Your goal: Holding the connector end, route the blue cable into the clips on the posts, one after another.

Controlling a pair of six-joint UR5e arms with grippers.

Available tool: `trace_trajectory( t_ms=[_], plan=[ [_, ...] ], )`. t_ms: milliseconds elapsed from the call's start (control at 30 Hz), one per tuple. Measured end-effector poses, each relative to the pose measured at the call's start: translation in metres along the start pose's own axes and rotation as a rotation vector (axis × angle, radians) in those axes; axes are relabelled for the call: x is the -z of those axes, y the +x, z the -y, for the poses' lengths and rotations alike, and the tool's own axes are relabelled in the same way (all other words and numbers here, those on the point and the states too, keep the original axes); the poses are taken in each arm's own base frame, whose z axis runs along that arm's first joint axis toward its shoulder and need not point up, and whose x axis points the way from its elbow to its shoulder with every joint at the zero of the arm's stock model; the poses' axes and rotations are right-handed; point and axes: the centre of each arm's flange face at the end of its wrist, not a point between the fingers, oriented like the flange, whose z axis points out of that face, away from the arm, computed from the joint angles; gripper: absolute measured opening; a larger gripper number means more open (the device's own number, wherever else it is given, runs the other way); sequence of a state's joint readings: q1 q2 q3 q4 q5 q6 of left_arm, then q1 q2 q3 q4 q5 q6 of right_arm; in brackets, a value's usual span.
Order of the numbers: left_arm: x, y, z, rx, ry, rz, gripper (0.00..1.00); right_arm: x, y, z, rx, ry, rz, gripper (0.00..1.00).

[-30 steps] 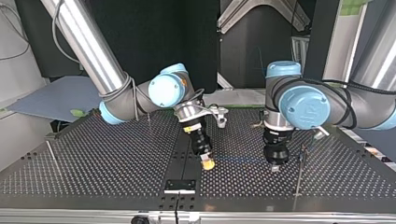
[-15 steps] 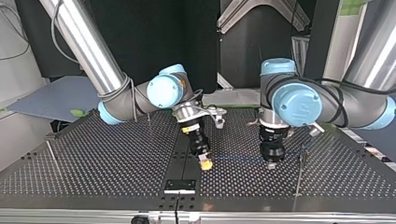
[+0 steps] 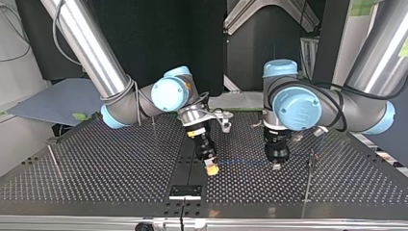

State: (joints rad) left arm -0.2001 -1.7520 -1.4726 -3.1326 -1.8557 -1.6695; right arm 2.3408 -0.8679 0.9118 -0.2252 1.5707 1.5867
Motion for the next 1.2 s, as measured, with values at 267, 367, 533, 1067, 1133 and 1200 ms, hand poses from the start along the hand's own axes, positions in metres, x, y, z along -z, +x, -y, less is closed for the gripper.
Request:
trace_trajectory(
  t_ms=[267, 367, 533, 1067, 1133, 1200],
  plan=[
    [0.006, 0.016, 0.005, 0.007, 0.005, -0.019, 0.0, 0.004, -0.011, -0.001, -0.001, -0.002, 0.023, 0.0],
    [0.008, 0.022, 0.007, 0.011, 0.009, -0.021, 0.0, 0.008, -0.02, -0.002, -0.001, -0.003, 0.041, 0.0],
    [0.01, 0.028, 0.011, 0.025, 0.017, -0.015, 0.0, 0.015, -0.035, -0.004, 0.001, -0.005, 0.074, 0.0],
    [0.008, 0.078, 0.02, 0.016, 0.015, -0.079, 0.0, 0.039, -0.08, -0.013, 0.005, -0.026, 0.174, 0.0],
    [0.008, 0.08, 0.02, 0.017, 0.015, -0.076, 0.0, 0.041, -0.086, -0.015, 0.007, -0.032, 0.184, 0.0],
    [0.009, 0.081, 0.022, 0.014, 0.016, -0.075, 0.0, 0.045, -0.091, -0.017, 0.01, -0.04, 0.196, 0.0]
  ],
)
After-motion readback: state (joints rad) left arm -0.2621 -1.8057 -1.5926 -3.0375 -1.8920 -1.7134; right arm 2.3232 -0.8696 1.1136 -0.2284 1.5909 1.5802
